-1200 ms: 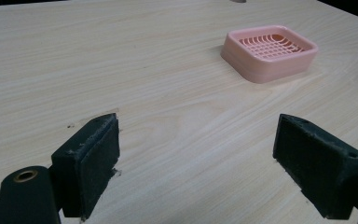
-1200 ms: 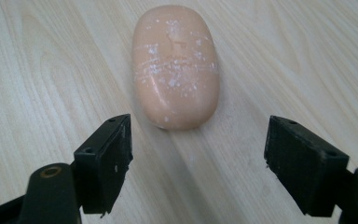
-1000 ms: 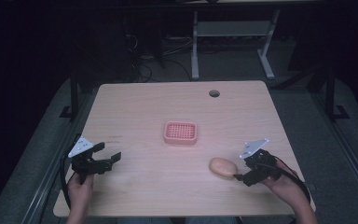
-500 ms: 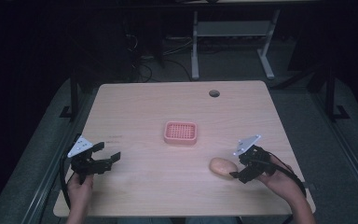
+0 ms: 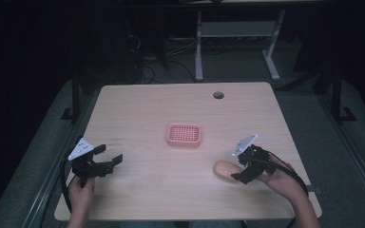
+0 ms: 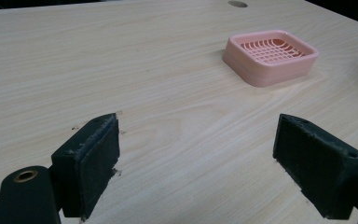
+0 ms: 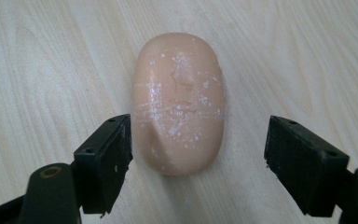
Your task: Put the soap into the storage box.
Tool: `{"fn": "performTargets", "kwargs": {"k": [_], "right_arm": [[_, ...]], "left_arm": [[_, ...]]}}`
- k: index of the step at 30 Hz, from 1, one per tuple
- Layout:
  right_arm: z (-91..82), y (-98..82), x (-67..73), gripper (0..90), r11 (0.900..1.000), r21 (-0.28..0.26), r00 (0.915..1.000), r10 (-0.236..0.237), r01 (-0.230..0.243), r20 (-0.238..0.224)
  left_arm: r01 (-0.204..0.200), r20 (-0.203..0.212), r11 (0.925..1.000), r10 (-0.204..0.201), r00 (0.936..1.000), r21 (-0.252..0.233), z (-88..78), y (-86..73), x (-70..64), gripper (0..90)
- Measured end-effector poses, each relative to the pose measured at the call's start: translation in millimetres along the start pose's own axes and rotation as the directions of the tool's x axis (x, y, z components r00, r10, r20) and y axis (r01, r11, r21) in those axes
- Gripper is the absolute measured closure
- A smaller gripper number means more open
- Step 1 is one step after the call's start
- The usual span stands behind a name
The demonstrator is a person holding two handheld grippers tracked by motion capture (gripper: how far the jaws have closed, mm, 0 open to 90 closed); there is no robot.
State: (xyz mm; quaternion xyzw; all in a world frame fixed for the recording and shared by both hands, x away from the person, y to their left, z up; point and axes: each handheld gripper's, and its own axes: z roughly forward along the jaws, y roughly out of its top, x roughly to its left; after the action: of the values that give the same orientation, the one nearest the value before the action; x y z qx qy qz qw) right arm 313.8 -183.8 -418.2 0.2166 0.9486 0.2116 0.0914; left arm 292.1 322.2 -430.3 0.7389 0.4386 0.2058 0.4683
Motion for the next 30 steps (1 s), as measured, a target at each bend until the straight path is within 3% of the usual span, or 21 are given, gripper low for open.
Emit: {"fn": "performTargets", "kwargs": {"k": [17, 30], "right_arm": [[16.3, 12.0, -6.8, 22.0, 0.998, 0.062, 0.9994, -0.015, 0.017, -0.032], [27.9, 28.2, -3.5, 21.4, 0.993, 0.107, 0.9966, -0.04, 0.048, -0.072]], "left_arm": [[-0.003, 0.001, 1.0, 0.003, 1.0, -0.004, -0.4, 0.8, 0.0, 14.2], [0.0, -0.001, 1.0, 0.0, 1.0, -0.006, -1.3, 1.1, 1.7, 14.2]]}}
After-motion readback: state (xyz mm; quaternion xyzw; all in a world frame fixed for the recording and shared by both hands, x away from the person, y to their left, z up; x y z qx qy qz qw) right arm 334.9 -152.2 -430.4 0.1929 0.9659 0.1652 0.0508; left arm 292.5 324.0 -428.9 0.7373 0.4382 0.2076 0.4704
